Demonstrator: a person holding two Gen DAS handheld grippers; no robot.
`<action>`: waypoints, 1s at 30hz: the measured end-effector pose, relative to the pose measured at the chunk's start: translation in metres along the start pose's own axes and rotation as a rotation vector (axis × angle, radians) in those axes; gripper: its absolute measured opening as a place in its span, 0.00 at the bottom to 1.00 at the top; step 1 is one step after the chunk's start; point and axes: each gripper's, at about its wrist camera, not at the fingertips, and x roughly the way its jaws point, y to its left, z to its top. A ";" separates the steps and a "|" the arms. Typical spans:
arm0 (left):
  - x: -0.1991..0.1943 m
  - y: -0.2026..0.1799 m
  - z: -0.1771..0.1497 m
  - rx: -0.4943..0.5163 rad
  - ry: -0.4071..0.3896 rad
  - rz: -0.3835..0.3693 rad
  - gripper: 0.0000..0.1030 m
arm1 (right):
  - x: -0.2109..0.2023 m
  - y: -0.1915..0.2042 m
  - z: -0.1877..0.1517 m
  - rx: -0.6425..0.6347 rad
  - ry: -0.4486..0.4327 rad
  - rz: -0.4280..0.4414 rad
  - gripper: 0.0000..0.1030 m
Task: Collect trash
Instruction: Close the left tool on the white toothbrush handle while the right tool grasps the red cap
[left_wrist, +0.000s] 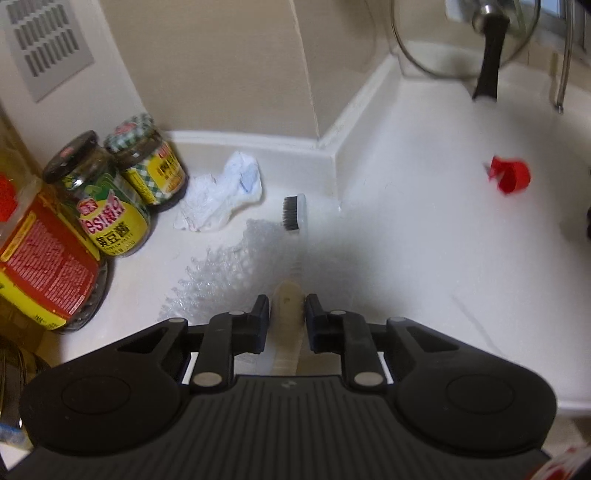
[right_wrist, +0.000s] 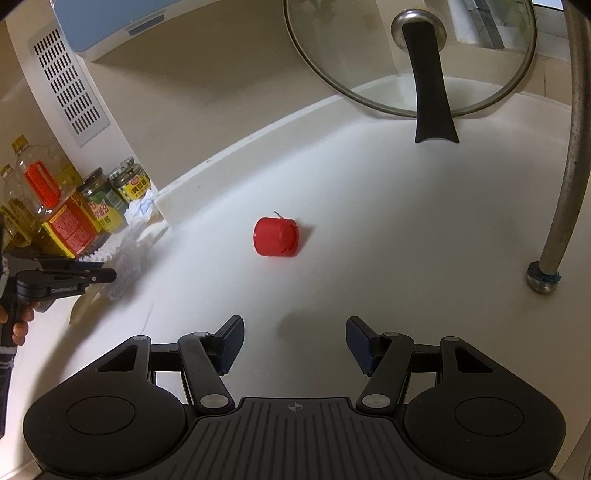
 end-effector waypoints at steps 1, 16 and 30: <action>-0.006 0.000 0.000 -0.016 -0.021 -0.003 0.18 | 0.000 0.000 0.000 0.000 -0.003 0.004 0.60; -0.071 0.015 -0.023 -0.318 -0.088 0.119 0.18 | 0.026 0.021 0.028 -0.176 -0.098 0.029 0.60; -0.093 0.040 -0.053 -0.460 -0.073 0.229 0.18 | 0.072 0.024 0.043 -0.196 -0.068 -0.024 0.41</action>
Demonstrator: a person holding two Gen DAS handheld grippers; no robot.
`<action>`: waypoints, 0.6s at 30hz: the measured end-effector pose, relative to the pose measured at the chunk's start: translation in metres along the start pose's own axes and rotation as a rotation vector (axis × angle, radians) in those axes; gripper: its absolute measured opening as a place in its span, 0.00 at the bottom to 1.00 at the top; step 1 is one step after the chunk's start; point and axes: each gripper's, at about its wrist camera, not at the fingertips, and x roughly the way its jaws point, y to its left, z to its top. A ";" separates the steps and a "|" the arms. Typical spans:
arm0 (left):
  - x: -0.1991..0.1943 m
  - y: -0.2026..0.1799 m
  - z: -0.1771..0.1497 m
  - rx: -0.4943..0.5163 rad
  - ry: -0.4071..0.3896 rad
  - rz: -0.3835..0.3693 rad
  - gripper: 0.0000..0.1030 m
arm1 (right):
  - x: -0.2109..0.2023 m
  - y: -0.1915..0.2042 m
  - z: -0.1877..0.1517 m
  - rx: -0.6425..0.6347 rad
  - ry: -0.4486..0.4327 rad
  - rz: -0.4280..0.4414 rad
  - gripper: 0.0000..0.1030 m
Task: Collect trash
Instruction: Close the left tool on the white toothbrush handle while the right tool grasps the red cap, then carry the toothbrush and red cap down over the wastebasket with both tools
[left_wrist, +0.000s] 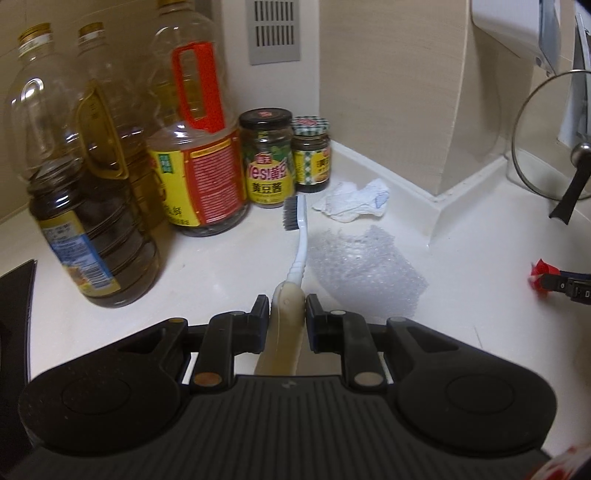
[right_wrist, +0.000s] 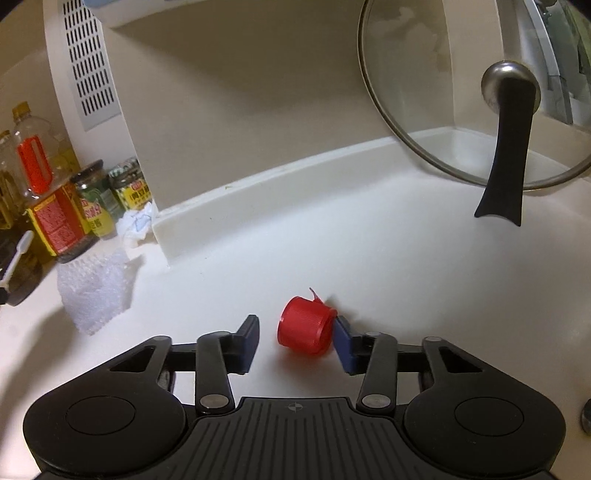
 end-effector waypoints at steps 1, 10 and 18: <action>-0.001 0.001 -0.001 -0.003 -0.001 0.001 0.18 | 0.002 0.001 0.000 0.000 0.000 -0.006 0.37; -0.014 0.008 -0.008 -0.031 -0.004 0.001 0.18 | -0.006 0.003 -0.001 0.019 -0.011 -0.022 0.28; -0.037 0.007 -0.015 -0.039 -0.029 -0.032 0.18 | -0.037 0.015 -0.001 0.026 -0.044 0.003 0.28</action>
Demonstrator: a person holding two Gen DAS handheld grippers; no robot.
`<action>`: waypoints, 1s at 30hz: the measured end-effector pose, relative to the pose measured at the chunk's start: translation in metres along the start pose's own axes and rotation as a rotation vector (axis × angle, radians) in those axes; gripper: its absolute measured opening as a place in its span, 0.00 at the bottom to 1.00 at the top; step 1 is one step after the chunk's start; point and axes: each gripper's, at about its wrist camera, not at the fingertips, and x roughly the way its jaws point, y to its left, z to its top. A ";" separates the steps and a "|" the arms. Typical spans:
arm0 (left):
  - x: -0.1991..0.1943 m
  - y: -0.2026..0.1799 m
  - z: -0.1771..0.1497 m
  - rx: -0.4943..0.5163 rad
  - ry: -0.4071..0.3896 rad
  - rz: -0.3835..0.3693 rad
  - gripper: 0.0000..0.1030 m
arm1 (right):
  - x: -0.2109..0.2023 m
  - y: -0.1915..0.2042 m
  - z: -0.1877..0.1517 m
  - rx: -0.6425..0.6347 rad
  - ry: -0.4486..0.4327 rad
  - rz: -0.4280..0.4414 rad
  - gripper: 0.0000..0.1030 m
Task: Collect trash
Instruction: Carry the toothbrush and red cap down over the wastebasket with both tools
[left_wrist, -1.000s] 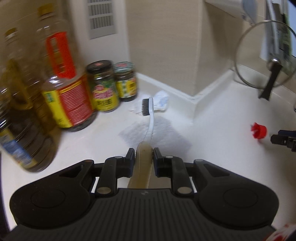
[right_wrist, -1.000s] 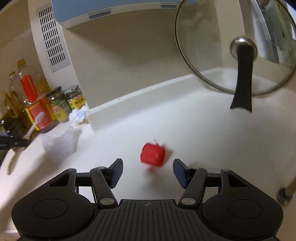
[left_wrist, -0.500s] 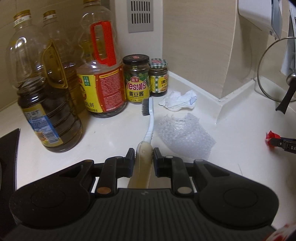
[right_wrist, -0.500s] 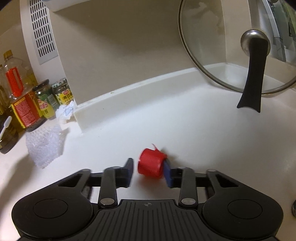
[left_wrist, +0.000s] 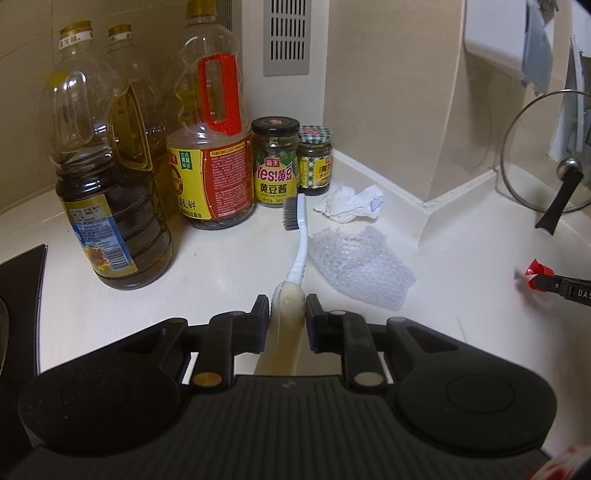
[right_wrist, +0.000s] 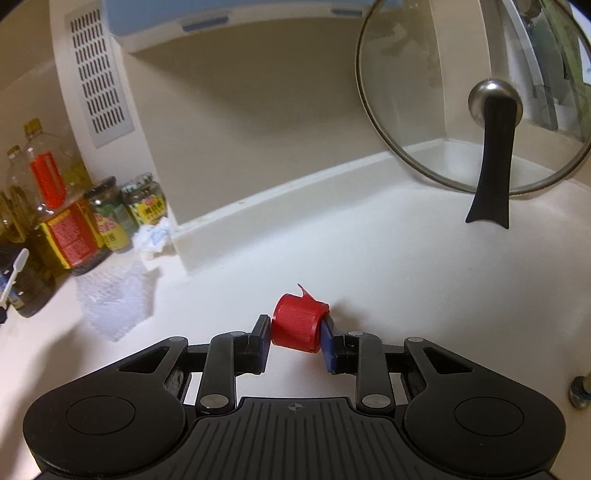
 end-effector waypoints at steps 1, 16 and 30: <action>-0.004 0.000 -0.001 -0.001 -0.003 -0.007 0.18 | -0.006 0.003 -0.001 0.002 -0.006 0.005 0.28; -0.092 0.000 -0.052 -0.018 -0.037 -0.184 0.18 | -0.112 0.081 -0.053 0.039 -0.026 0.120 0.28; -0.137 0.001 -0.155 -0.040 0.108 -0.345 0.18 | -0.162 0.164 -0.160 0.034 0.131 0.165 0.28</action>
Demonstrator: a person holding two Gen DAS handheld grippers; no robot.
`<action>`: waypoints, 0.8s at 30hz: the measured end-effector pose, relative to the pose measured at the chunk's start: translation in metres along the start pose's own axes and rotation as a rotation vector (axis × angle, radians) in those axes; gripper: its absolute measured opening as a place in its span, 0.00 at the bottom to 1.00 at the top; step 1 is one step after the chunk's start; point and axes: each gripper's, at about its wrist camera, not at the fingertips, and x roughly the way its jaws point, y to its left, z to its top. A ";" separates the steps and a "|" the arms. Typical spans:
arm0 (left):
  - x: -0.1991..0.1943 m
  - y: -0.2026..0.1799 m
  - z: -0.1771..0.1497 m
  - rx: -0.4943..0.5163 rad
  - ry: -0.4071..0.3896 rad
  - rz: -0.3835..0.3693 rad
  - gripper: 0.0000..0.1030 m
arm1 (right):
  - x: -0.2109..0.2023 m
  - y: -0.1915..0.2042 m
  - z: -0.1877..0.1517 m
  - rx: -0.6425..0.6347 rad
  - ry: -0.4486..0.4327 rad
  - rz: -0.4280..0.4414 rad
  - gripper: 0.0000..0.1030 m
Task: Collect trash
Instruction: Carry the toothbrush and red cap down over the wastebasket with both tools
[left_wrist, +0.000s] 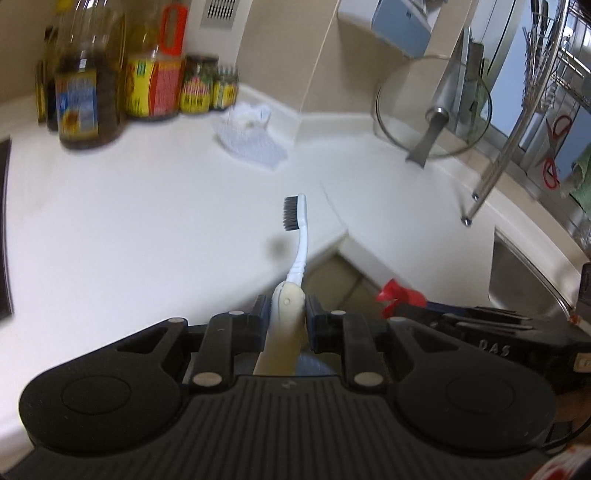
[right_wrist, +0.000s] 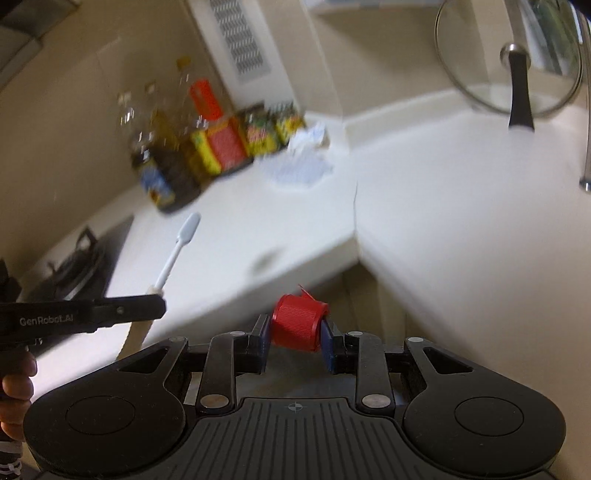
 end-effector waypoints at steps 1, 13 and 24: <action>0.000 0.001 -0.007 -0.009 0.013 -0.007 0.18 | 0.002 0.002 -0.007 0.001 0.021 -0.002 0.28; 0.038 0.004 -0.072 -0.080 0.159 -0.008 0.18 | 0.041 -0.019 -0.069 0.006 0.218 -0.053 0.28; 0.104 0.005 -0.126 -0.199 0.267 0.052 0.18 | 0.100 -0.063 -0.109 -0.038 0.354 -0.056 0.28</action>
